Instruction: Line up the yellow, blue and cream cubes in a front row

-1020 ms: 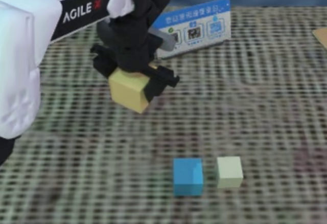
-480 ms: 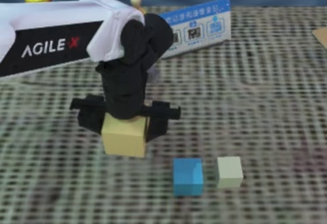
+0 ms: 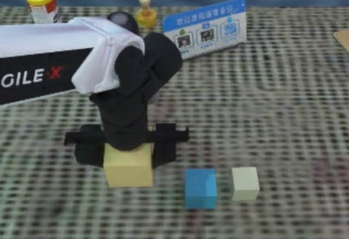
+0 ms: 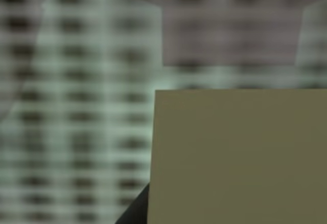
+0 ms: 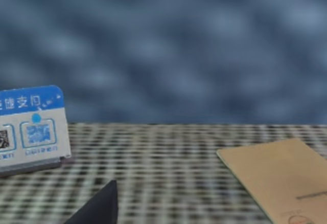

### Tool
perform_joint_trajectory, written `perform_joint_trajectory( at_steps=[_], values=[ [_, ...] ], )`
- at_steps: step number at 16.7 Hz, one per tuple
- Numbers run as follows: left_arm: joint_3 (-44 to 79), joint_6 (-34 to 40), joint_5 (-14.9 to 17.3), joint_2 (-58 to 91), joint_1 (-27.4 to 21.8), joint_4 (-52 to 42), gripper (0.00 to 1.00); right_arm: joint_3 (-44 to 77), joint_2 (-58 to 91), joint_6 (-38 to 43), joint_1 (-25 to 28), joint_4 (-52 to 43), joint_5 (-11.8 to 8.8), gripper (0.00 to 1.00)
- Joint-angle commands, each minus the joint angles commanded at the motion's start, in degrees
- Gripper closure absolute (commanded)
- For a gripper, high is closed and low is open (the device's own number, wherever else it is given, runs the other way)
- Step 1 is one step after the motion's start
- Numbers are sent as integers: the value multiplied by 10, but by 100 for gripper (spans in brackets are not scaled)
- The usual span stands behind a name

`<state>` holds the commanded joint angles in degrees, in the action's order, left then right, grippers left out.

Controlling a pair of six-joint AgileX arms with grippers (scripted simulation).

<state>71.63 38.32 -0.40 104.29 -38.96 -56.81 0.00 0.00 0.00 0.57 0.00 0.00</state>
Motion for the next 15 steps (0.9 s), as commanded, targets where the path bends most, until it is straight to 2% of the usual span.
perform_joint_trajectory(
  at_steps=[4, 10, 15],
  values=[
    [-11, -1, 0, 11, 4, 22, 100, 0, 0, 0, 0, 0, 0, 0],
    [-77, -3, 0, 63, 3, 142, 100, 0, 0, 0, 0, 0, 0, 0],
    [-84, -3, 0, 69, 2, 153, 100, 0, 0, 0, 0, 0, 0, 0]
  ],
)
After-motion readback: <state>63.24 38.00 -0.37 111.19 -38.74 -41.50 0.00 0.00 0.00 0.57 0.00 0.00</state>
